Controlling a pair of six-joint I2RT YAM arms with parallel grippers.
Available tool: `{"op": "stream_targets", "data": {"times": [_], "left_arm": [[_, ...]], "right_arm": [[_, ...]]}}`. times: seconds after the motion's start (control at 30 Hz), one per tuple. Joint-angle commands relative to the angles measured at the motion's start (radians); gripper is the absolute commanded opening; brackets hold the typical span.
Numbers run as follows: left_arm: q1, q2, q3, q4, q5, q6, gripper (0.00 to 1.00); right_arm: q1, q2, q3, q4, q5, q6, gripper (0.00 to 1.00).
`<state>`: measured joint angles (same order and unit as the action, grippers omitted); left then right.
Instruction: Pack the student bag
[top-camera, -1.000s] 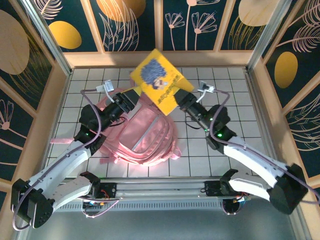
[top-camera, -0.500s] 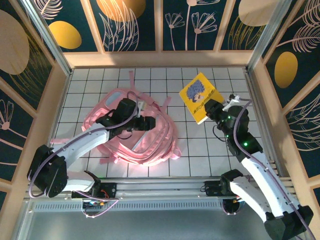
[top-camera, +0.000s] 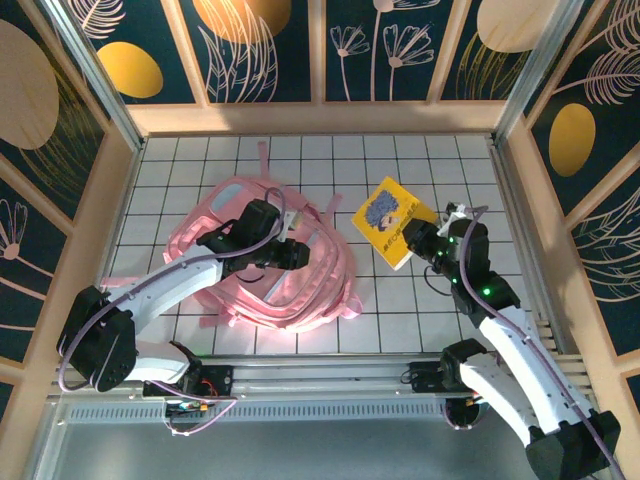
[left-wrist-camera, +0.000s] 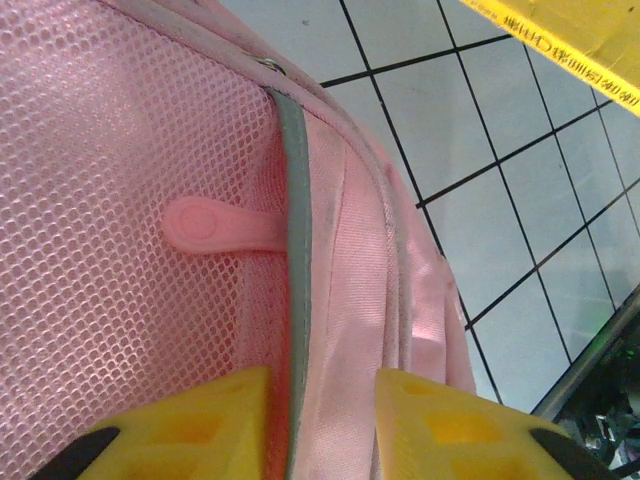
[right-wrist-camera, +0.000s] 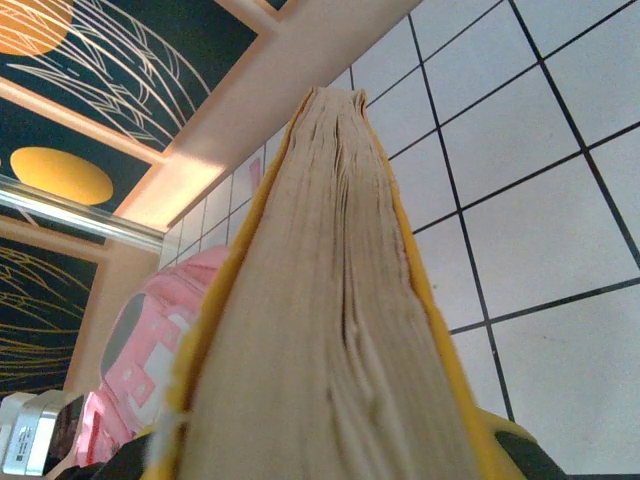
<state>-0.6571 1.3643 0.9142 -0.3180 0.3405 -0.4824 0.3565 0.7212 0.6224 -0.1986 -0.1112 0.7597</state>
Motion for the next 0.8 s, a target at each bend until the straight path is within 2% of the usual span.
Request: {"op": "stream_targets", "data": {"times": [0.0, 0.1, 0.2, 0.27, 0.4, 0.5, 0.77], "left_arm": [[-0.005, 0.014, 0.014, 0.018, 0.055, 0.004, 0.28], [-0.007, 0.019, -0.005, 0.041, 0.075, -0.002, 0.25], [-0.009, 0.037, -0.018, 0.051, 0.072, -0.004, 0.31], [-0.009, 0.048, -0.021, 0.053, 0.053, 0.000, 0.30], [-0.009, 0.057, 0.003, 0.037, -0.014, 0.008, 0.20], [-0.009, 0.031, 0.046, 0.006, -0.056, 0.018, 0.00], [-0.007, -0.085, 0.293, -0.170, -0.130, 0.080, 0.00]], "right_arm": [[-0.013, -0.005, 0.008, 0.100, -0.046, -0.004, 0.00], [-0.014, 0.007, 0.008, 0.102, -0.056, -0.002, 0.00], [-0.014, 0.007, 0.002, 0.111, -0.071, 0.003, 0.00], [-0.015, 0.007, 0.000, 0.118, -0.082, 0.004, 0.00], [-0.015, 0.007, 0.003, 0.122, -0.106, 0.004, 0.00], [-0.015, 0.007, 0.014, 0.106, -0.118, -0.010, 0.00], [-0.019, 0.007, 0.040, 0.033, -0.149, -0.049, 0.00]]}}
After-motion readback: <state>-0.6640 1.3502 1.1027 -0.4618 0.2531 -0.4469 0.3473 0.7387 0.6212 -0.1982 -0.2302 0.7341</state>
